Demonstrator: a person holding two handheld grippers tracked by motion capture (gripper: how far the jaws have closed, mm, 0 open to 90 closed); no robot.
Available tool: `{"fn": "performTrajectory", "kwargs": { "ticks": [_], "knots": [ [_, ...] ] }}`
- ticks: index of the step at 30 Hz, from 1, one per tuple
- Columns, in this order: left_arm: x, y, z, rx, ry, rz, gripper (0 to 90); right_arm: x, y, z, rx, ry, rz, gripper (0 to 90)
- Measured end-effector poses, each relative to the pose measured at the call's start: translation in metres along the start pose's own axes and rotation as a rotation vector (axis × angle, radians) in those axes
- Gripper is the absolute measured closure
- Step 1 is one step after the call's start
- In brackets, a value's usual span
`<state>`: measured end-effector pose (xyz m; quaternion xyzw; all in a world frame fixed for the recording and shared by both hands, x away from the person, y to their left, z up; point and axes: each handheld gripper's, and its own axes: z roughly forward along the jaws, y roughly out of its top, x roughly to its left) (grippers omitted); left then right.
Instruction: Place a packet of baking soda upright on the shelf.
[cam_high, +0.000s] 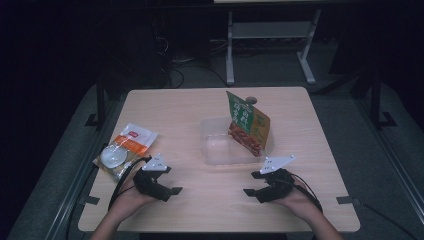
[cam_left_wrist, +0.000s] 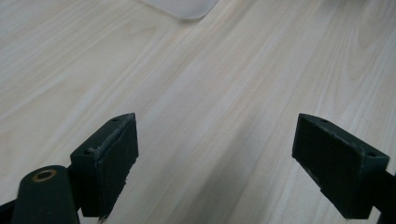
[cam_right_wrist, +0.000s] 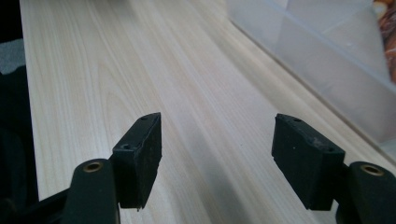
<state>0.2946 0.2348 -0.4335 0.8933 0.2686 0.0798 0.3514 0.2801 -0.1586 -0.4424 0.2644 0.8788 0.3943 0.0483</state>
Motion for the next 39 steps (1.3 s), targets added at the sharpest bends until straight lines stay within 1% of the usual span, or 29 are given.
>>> {"fn": "performTrajectory", "kwargs": {
  "ticks": [5,10,11,12,14,19,20,21,23,24,25,27,31,36,37,38,39],
  "knots": [
    [0.010,0.000,-0.011,0.007,0.026,-0.011,14.1,0.000,0.002,0.006,0.015,0.010,-0.002,33.1],
    [0.022,-0.002,-0.023,0.000,0.059,-0.037,14.1,0.000,0.001,0.009,0.021,0.009,-0.016,33.0],
    [0.024,-0.002,-0.025,-0.004,0.065,-0.035,14.1,0.000,0.001,0.009,0.021,0.010,-0.014,33.0],
    [0.028,-0.002,-0.028,-0.006,0.070,-0.048,14.1,-0.001,0.001,0.009,0.021,0.011,-0.013,33.0],
    [0.034,-0.003,-0.033,-0.008,0.081,-0.059,14.1,-0.001,0.001,0.009,0.024,0.012,-0.004,33.1],
    [0.047,-0.005,-0.045,-0.010,0.110,-0.083,14.1,-0.002,0.001,0.010,0.022,0.011,-0.009,33.1],
    [0.052,-0.005,-0.050,-0.008,0.122,-0.087,14.1,-0.001,0.001,0.010,0.021,0.010,-0.010,33.1],
    [0.055,-0.006,-0.053,-0.019,0.132,-0.100,14.1,-0.001,0.001,0.009,0.024,0.009,-0.005,33.1],
    [0.060,-0.007,-0.059,-0.020,0.148,-0.110,14.1,-0.001,0.001,0.009,0.024,0.009,-0.006,33.1],
    [0.064,-0.008,-0.062,-0.020,0.163,-0.115,14.2,-0.001,0.001,0.009,0.024,0.009,-0.006,33.0],
    [0.069,-0.009,-0.066,-0.014,0.189,-0.109,14.5,-0.001,0.001,0.009,0.024,0.010,-0.006,33.1],
    [0.077,-0.011,-0.071,-0.004,0.222,-0.111,14.7,-0.001,0.001,0.010,0.026,0.012,-0.005,33.0],
    [0.096,-0.021,-0.081,-0.001,0.264,-0.154,14.7,-0.001,0.001,0.011,0.027,0.017,-0.013,33.0],
    [0.120,-0.033,-0.090,-0.008,0.300,-0.209,14.6,-0.001,0.001,0.012,0.028,0.018,-0.014,33.0],
    [0.126,-0.036,-0.092,-0.013,0.313,-0.229,14.6,-0.001,0.001,0.012,0.030,0.017,-0.013,33.0],
    [0.130,-0.038,-0.093,-0.011,0.316,-0.234,14.6,-0.001,0.001,0.012,0.033,0.017,-0.008,33.0],
    [0.136,-0.042,-0.094,-0.013,0.329,-0.255,14.6,-0.001,0.001,0.012,0.033,0.016,-0.009,33.1]
  ]
}}
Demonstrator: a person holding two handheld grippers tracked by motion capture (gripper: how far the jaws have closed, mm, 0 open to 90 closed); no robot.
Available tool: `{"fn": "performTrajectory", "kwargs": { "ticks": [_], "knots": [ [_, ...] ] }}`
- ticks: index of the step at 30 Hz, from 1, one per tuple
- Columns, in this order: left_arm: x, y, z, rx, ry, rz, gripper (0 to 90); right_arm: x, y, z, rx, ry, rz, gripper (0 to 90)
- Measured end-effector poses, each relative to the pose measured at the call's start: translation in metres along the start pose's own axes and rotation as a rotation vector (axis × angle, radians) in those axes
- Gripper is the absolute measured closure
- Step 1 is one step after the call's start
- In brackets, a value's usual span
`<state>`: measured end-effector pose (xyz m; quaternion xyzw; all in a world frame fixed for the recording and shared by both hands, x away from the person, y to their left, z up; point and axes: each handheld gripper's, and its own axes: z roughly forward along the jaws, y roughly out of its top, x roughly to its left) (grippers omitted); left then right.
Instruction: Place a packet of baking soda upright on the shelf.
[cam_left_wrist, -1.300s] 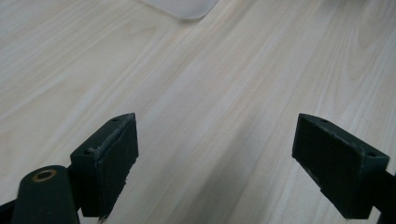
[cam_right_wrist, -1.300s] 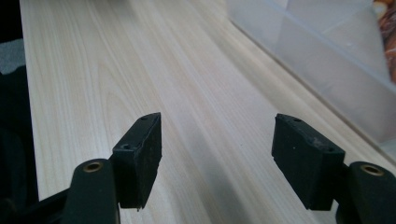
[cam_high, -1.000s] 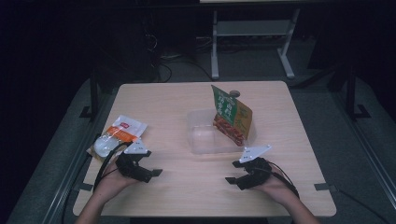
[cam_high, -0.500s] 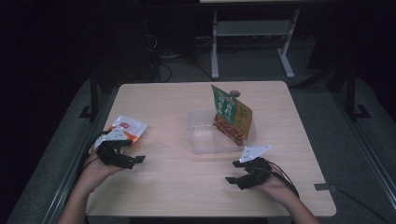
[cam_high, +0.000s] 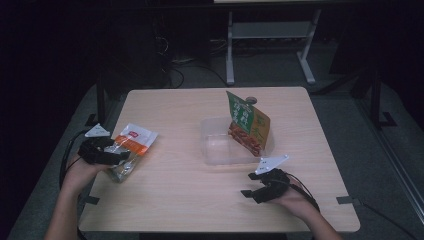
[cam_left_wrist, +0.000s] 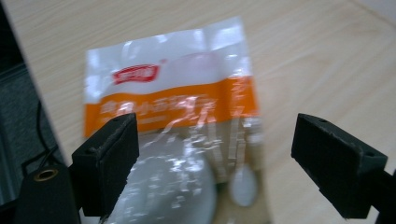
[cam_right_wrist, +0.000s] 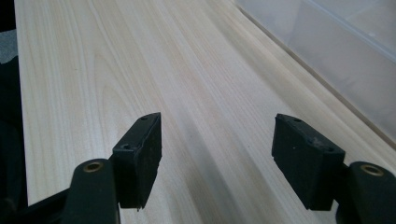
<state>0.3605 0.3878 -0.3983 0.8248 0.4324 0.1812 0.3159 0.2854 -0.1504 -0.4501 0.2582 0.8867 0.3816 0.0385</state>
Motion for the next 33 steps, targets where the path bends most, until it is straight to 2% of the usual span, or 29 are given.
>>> {"fn": "performTrajectory", "kwargs": {
  "ticks": [3,9,14,18,21,24,25,27,30,32,33],
  "knots": [
    [0.014,-0.004,0.005,-0.006,0.022,-0.037,14.6,0.000,0.000,0.000,0.002,0.001,0.001,33.0],
    [0.038,-0.011,0.024,0.040,0.044,-0.059,14.6,-0.001,0.000,0.000,0.003,0.000,0.005,33.0],
    [0.049,-0.016,0.044,0.068,0.026,-0.083,14.5,-0.001,-0.001,0.000,0.004,-0.006,0.021,33.0],
    [0.055,-0.020,0.052,0.063,-0.014,-0.129,14.9,-0.002,-0.001,-0.001,0.002,-0.014,0.024,33.1],
    [0.057,-0.027,0.053,0.039,-0.072,-0.162,25.9,-0.002,-0.001,-0.002,-0.008,-0.021,0.019,33.2],
    [0.060,-0.031,0.055,0.033,-0.107,-0.199,28.6,-0.002,-0.001,-0.002,-0.010,-0.023,0.019,33.2],
    [0.058,-0.032,0.055,0.018,-0.105,-0.208,29.1,-0.002,-0.001,-0.002,-0.011,-0.025,0.016,33.2],
    [0.058,-0.031,0.054,0.035,-0.109,-0.187,32.7,-0.001,-0.001,-0.002,-0.015,-0.025,0.007,33.2],
    [0.054,-0.030,0.052,0.037,-0.103,-0.164,42.9,0.000,0.000,-0.003,-0.014,-0.024,0.012,33.2],
    [0.052,-0.029,0.050,0.042,-0.099,-0.154,52.0,-0.001,0.000,-0.003,-0.015,-0.026,0.011,33.2],
    [0.052,-0.029,0.049,0.037,-0.102,-0.165,59.4,-0.001,0.000,-0.002,-0.015,-0.026,0.009,33.3]
  ]
}}
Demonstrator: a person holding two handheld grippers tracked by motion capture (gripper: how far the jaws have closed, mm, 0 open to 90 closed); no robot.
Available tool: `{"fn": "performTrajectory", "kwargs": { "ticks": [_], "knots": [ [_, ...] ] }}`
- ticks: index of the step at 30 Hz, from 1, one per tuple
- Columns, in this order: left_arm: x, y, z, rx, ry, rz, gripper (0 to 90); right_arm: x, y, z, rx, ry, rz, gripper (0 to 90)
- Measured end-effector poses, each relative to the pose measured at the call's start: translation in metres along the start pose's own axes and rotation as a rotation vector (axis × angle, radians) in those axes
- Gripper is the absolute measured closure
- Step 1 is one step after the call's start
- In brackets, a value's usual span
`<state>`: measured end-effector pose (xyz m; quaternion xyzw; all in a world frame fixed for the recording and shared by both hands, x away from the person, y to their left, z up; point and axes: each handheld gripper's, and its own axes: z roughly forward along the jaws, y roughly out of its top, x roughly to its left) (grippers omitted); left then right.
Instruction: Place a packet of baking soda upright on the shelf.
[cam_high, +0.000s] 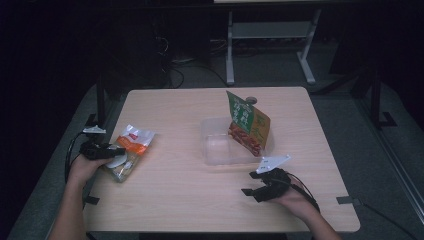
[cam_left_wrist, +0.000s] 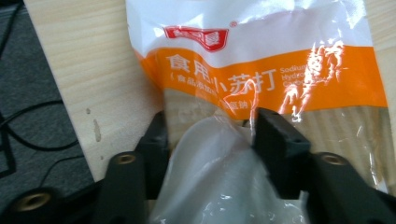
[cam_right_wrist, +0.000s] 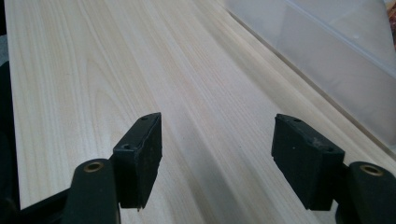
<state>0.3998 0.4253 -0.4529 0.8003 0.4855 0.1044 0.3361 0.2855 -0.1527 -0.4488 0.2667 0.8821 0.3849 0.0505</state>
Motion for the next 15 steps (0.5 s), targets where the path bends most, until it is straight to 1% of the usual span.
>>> {"fn": "performTrajectory", "kwargs": {
  "ticks": [2,3,5,6,8,9,10,11,13,15],
  "knots": [
    [-0.001,-0.003,-0.002,-0.004,-0.020,-0.014,77.5,0.000,0.000,0.000,0.000,-0.001,-0.001,33.3],
    [-0.002,-0.005,-0.002,-0.009,-0.020,-0.008,85.9,0.000,0.000,0.000,0.000,-0.002,0.000,33.3],
    [-0.005,-0.007,-0.004,-0.008,-0.015,-0.003,86.9,0.000,0.000,-0.001,0.000,-0.003,0.003,33.3],
    [-0.006,-0.008,-0.005,-0.008,-0.011,-0.006,87.7,0.000,0.000,-0.001,-0.002,-0.003,0.006,33.3],
    [-0.009,-0.009,-0.007,-0.024,-0.026,-0.016,88.7,0.000,0.000,-0.002,-0.005,-0.005,0.008,33.3],
    [-0.010,-0.009,-0.009,-0.034,-0.036,-0.021,89.0,0.000,0.000,-0.002,-0.007,-0.006,0.000,33.3],
    [-0.012,-0.009,-0.011,-0.053,-0.043,-0.032,89.2,0.000,0.000,-0.002,-0.007,-0.005,0.002,33.3],
    [-0.015,-0.009,-0.014,-0.064,-0.043,-0.039,89.3,0.000,0.000,-0.002,-0.006,-0.004,0.006,33.3],
    [-0.024,-0.007,-0.020,-0.087,-0.039,-0.029,89.5,0.000,0.000,-0.003,-0.008,-0.003,0.001,33.3],
    [-0.033,-0.004,-0.024,-0.103,-0.047,-0.021,89.5,0.000,0.000,-0.003,-0.008,-0.004,0.001,33.3]
  ]
}}
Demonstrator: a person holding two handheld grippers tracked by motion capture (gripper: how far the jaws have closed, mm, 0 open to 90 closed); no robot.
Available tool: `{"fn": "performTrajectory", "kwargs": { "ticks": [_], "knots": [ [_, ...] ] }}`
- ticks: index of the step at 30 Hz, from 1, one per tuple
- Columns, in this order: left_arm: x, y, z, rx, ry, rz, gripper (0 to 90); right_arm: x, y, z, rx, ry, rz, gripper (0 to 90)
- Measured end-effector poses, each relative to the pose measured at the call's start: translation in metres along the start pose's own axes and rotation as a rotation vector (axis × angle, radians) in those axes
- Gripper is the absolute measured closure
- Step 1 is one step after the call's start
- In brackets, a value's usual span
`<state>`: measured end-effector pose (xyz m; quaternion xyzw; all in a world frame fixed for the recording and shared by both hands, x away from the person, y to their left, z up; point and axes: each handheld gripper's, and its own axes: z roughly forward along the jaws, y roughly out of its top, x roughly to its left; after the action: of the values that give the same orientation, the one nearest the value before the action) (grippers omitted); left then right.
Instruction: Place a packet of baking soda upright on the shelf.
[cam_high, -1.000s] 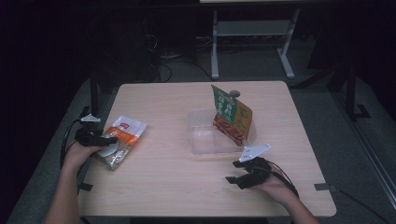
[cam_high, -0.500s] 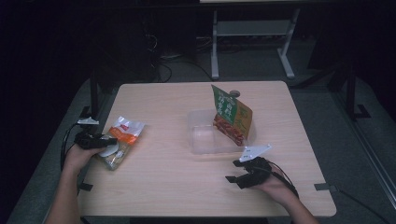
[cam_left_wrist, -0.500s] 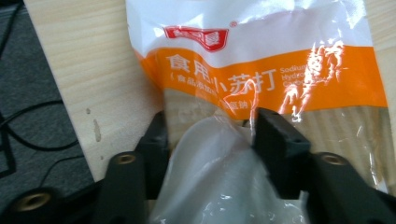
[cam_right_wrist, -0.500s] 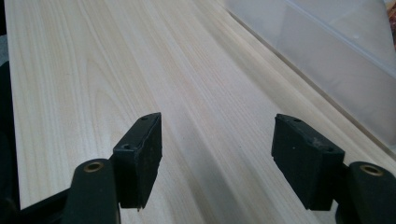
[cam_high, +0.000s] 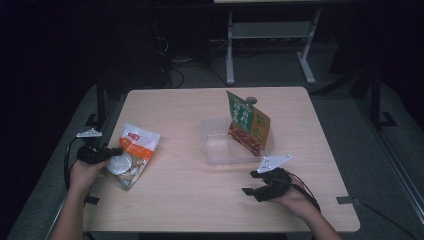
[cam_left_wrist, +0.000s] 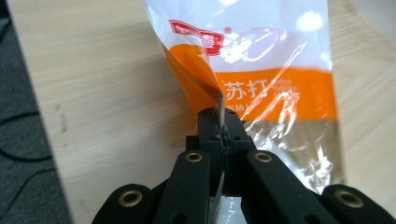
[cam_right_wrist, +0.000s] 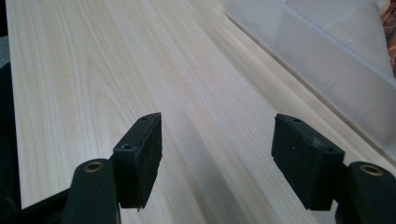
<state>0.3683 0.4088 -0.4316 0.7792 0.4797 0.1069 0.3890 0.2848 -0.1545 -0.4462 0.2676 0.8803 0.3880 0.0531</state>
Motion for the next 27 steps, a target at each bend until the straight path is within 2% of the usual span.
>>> {"fn": "performTrajectory", "kwargs": {
  "ticks": [5,11,17,22,27],
  "knots": [
    [-0.018,0.010,-0.008,-0.053,-0.019,0.009,89.6,0.000,0.000,-0.001,-0.003,0.000,-0.007,33.3],
    [-0.044,0.021,-0.019,-0.133,-0.041,0.056,89.8,0.000,0.000,-0.001,-0.004,0.008,-0.005,33.3],
    [-0.066,0.031,-0.026,-0.179,-0.067,0.103,89.8,0.000,0.000,-0.002,-0.007,0.010,-0.005,33.3],
    [-0.081,0.038,-0.031,-0.234,-0.122,0.108,89.8,0.001,0.003,-0.002,-0.008,0.014,-0.003,33.8],
    [-0.102,0.045,-0.034,-0.275,-0.178,0.123,89.8,0.005,0.010,-0.003,-0.053,0.045,0.006,34.8]
  ]
}}
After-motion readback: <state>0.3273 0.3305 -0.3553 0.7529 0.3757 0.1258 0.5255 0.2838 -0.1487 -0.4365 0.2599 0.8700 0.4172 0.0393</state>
